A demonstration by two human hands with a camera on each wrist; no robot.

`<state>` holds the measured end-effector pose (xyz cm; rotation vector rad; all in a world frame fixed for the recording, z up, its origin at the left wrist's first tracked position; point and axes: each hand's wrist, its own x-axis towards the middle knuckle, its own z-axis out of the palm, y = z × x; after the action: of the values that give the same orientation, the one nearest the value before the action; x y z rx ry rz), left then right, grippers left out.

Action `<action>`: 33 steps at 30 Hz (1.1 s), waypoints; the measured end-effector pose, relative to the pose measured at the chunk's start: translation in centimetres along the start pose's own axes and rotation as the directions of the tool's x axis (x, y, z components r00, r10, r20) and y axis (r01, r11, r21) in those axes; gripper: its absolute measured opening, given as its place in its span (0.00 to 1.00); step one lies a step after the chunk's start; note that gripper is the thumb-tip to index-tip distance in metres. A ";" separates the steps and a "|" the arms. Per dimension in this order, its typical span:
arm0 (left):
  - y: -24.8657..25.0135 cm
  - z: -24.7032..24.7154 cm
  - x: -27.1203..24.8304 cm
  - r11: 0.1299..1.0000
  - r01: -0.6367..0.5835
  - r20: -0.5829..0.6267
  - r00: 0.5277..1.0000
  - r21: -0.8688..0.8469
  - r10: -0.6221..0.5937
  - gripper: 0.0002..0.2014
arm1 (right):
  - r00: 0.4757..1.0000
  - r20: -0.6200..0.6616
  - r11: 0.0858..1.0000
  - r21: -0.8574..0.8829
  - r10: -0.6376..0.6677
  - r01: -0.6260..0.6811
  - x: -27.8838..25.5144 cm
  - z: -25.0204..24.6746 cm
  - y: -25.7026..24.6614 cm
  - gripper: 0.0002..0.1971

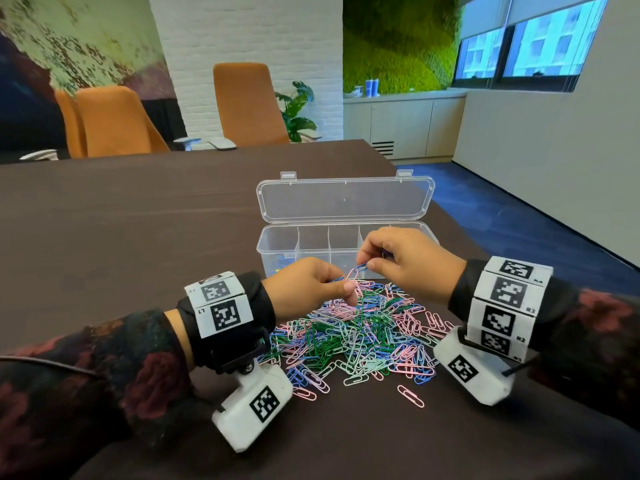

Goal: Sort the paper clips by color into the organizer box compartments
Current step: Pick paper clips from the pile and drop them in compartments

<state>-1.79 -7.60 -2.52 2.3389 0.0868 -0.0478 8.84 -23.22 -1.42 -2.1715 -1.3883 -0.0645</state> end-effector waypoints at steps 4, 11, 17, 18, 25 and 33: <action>-0.7 -1.0 0.2 1.000 -0.009 0.015 1.000 0.028 0.009 0.12 | 1.000 -0.030 1.000 0.012 0.007 -0.007 0.1 -0.5 0.2 0.06; -1.4 -1.3 0.4 0.991 -0.042 -0.066 0.997 -0.130 0.034 0.15 | 0.999 0.022 0.999 0.017 0.044 -0.045 -0.7 -0.9 0.8 0.08; 0.3 -0.6 0.4 0.990 -0.111 -0.021 0.993 0.084 0.114 0.14 | 0.993 0.085 0.986 0.138 0.083 -0.094 -0.9 -0.8 0.4 0.14; 0.5 -0.3 0.5 0.987 -0.131 -0.019 0.991 0.094 0.133 0.14 | 0.990 0.107 0.982 0.157 0.090 -0.106 -0.8 -0.7 0.3 0.14; 0.7 0.4 0.5 0.953 -0.253 -0.102 0.957 0.169 0.272 0.08 | 0.934 0.304 0.807 0.495 0.186 -0.321 -1.1 -1.0 0.3 0.11; 1.3 -0.5 0.4 0.907 -0.318 -0.131 0.922 0.277 0.363 0.07 | 0.931 0.269 0.648 0.669 0.245 -0.364 -1.0 -0.5 0.2 0.12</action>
<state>-1.23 -8.16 -1.24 2.5736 -0.2577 0.3476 8.66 -24.37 -1.42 -1.7067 -0.8662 0.6849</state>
